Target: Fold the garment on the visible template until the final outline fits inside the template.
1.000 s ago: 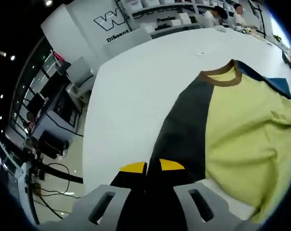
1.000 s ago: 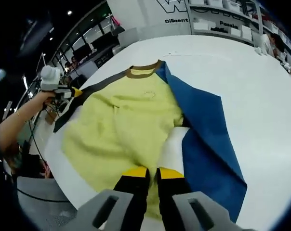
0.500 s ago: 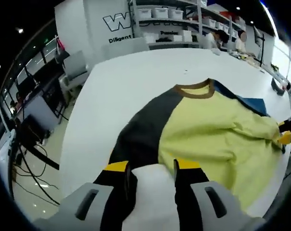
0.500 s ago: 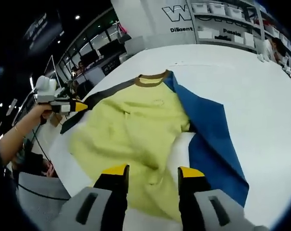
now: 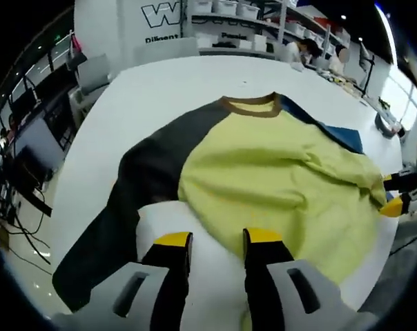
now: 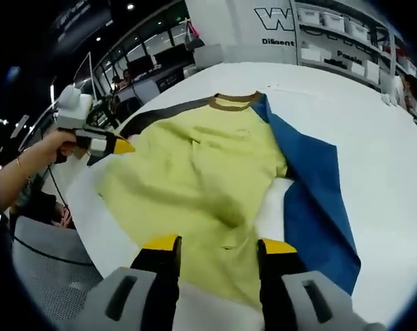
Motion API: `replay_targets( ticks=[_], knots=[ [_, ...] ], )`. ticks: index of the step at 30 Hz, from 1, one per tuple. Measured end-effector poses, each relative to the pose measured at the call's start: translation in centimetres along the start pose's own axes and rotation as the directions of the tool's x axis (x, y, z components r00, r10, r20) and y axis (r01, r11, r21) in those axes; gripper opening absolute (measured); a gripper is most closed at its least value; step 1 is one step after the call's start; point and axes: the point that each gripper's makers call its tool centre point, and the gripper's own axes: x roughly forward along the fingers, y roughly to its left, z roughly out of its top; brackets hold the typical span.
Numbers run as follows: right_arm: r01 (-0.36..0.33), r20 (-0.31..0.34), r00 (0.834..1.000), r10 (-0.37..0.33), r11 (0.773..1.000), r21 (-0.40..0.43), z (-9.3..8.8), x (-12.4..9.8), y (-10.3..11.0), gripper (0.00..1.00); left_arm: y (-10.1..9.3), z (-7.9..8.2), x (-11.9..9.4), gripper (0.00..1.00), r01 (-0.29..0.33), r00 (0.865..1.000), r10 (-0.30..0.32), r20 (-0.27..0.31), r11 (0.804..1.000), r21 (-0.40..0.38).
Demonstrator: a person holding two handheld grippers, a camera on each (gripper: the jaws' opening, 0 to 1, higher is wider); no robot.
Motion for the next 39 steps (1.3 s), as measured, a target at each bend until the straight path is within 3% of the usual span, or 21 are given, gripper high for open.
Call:
replay_targets(
  ticks=[3, 10, 15, 16, 19, 20, 23, 25, 30, 39],
  knots=[
    [-0.002, 0.002, 1.000, 0.002, 1.000, -0.017, -0.5, -0.1, 0.1, 0.40, -0.5, -0.2, 0.0, 0.30, 0.024, 1.000, -0.025, -0.010, 0.999, -0.030],
    [0.023, -0.019, 1.000, -0.025, 0.996, -0.081, -1.8, 0.2, 0.2, 0.38, -1.1, -0.1, 0.6, 0.25, 0.015, 1.000, -0.015, -0.010, 1.000, -0.013],
    [0.045, -0.016, 0.999, -0.047, 0.994, -0.095, -1.7, 0.3, -0.3, 0.31, -1.0, -0.1, 0.8, 0.10, -0.004, 1.000, 0.003, -0.012, 1.000, -0.011],
    [0.046, -0.014, 0.999, -0.048, 0.995, -0.088, -1.7, 0.2, -0.4, 0.29, -1.0, -0.1, 0.8, 0.09, -0.004, 1.000, 0.004, -0.012, 1.000, -0.011],
    [0.084, -0.023, 0.996, -0.087, 0.992, -0.098, -1.9, 0.1, -1.1, 0.12, -0.9, -0.1, 0.7, 0.09, 0.000, 1.000, 0.000, -0.017, 1.000, -0.009],
    [0.081, -0.027, 0.996, -0.083, 0.993, -0.090, -2.0, 0.1, -1.1, 0.06, -0.8, -0.2, 0.7, 0.09, 0.000, 1.000, 0.000, -0.021, 1.000, -0.007],
    [0.064, -0.040, 0.997, -0.066, 0.996, -0.054, -2.2, -0.1, -1.1, 0.00, 0.1, -0.2, 0.5, 0.09, -0.015, 0.999, 0.016, -0.028, 1.000, 0.016],
    [0.044, -0.060, 0.997, -0.047, 0.998, -0.045, -2.3, -0.5, -0.7, 0.00, 0.7, -0.4, 0.3, 0.09, 0.003, 0.999, -0.001, -0.041, 0.999, 0.043],
    [-0.039, -0.099, 0.994, 0.038, 0.999, -0.001, -3.1, -1.2, 0.8, 0.00, 2.3, -0.3, -0.3, 0.09, -0.029, 0.998, 0.034, -0.060, 0.996, 0.083],
    [-0.071, -0.115, 0.990, 0.077, 0.996, 0.050, -3.7, -1.2, 1.4, 0.00, 2.5, -1.0, -0.8, 0.09, -0.053, 0.995, 0.061, -0.078, 0.992, 0.110]
  ],
)
